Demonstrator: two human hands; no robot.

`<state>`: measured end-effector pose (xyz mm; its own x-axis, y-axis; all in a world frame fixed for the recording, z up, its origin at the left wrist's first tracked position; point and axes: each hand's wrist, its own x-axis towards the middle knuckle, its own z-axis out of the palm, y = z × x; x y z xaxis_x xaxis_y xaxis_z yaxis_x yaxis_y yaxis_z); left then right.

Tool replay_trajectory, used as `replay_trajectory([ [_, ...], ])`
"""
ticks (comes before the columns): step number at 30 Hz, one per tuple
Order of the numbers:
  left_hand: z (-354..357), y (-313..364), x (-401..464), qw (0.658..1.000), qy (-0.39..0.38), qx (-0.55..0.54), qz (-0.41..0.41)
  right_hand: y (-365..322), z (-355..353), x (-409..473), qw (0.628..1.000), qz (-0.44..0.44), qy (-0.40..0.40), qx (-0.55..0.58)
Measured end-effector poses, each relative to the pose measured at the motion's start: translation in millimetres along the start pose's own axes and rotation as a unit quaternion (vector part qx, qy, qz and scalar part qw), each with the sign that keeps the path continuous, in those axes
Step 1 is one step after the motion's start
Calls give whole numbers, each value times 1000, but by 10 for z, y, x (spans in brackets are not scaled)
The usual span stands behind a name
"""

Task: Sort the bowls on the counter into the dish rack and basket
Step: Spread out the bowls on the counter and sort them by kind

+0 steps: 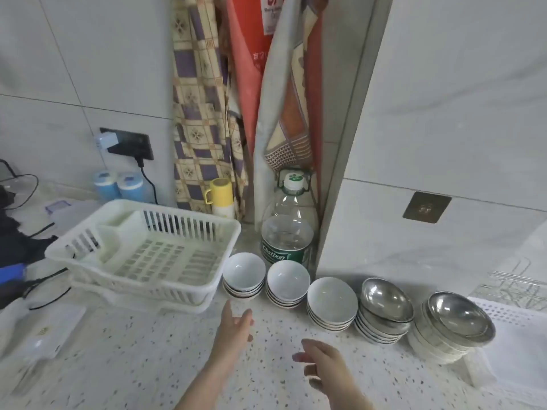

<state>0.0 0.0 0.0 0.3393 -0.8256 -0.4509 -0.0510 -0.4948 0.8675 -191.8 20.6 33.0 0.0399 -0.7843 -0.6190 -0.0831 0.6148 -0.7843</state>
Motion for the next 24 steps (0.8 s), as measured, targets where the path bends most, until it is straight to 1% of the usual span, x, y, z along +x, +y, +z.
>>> replay_trajectory([
  [3, -97, 83, 315, 1000, 8, 4, 17, -102, 303, 344, 999, 22, 37, 32],
  [7, -181, 164, 615, 1000, 15, -7, -18, -252, 638, 679, 989, 58, 83, 106],
  [11, -237, 140, 882, 998, 7, -25, -58, -356, 862, 983, 981, 55, 122, 143],
  [13, -243, 125, 940, 999, 10, -28, -46, -374, 941, 1085, 974, 44, 158, 156],
  [16, -230, 120, 998, 999, 21, -24, -20, -349, 1024, 1192, 965, 28, 229, 123],
  [18, -219, 123, 1017, 999, 18, -31, 4, -350, 1072, 1226, 958, 16, 262, 113],
  [20, -216, 133, 1018, 999, 13, -43, 19, -369, 1098, 1244, 953, 8, 279, 120],
  [24, -212, 146, 1050, 998, 8, -56, 15, -417, 1084, 1260, 946, -7, 290, 142],
])
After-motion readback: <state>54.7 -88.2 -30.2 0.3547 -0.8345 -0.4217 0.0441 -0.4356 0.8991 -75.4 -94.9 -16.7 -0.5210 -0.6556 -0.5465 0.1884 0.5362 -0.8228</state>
